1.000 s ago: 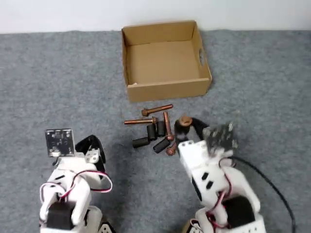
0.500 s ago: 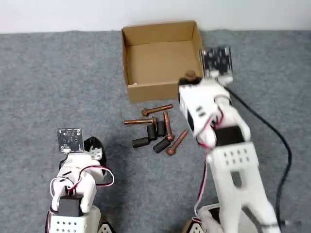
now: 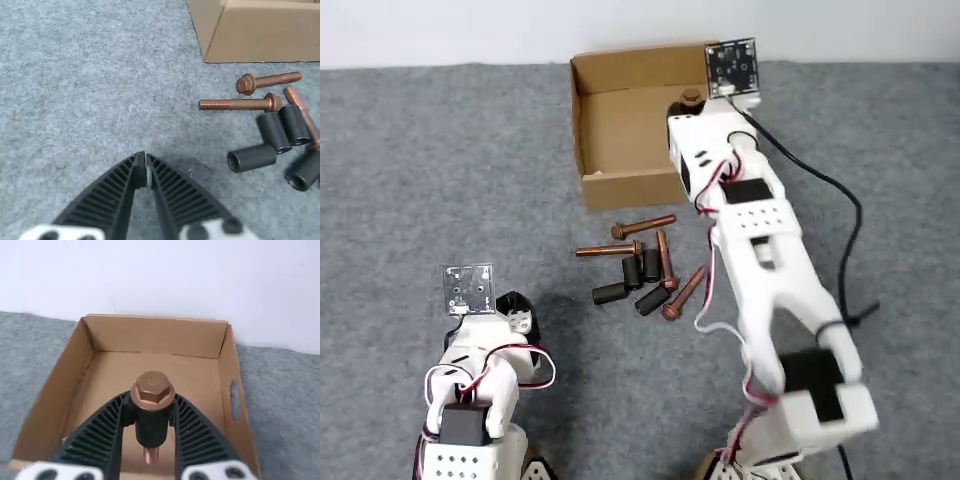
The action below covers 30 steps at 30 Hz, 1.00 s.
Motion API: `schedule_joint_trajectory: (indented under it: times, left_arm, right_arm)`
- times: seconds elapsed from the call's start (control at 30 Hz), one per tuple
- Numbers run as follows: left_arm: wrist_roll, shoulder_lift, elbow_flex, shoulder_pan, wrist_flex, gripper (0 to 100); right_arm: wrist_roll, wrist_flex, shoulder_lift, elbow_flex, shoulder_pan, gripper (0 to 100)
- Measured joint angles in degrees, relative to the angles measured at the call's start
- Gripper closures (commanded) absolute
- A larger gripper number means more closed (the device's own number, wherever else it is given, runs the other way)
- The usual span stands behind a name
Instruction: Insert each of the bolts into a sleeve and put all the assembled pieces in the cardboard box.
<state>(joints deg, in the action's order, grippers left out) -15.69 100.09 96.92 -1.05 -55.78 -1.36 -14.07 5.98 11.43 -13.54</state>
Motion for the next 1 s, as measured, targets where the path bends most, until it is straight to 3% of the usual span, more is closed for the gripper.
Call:
schedule_joint_trajectory:
  times: [0.23,0.43,0.63,1.0]
  left_arm:
    - [0.0,0.0,0.0,0.0,0.0,100]
    - [0.1,0.0,0.0,0.0,0.0,100]
    - [0.1,0.0,0.0,0.0,0.0,100]
    - [0.1,0.0,0.0,0.0,0.0,100]
  right_arm:
    - [0.0,0.4,15.8,-8.5,0.3,98.9]
    - [5.5,0.4,24.1,-11.5,0.4,97.7]
    - [8.4,-2.3,25.1,-13.5,0.4,84.3]
    - [9.0,-21.5,25.1,-27.3,0.3,98.9]
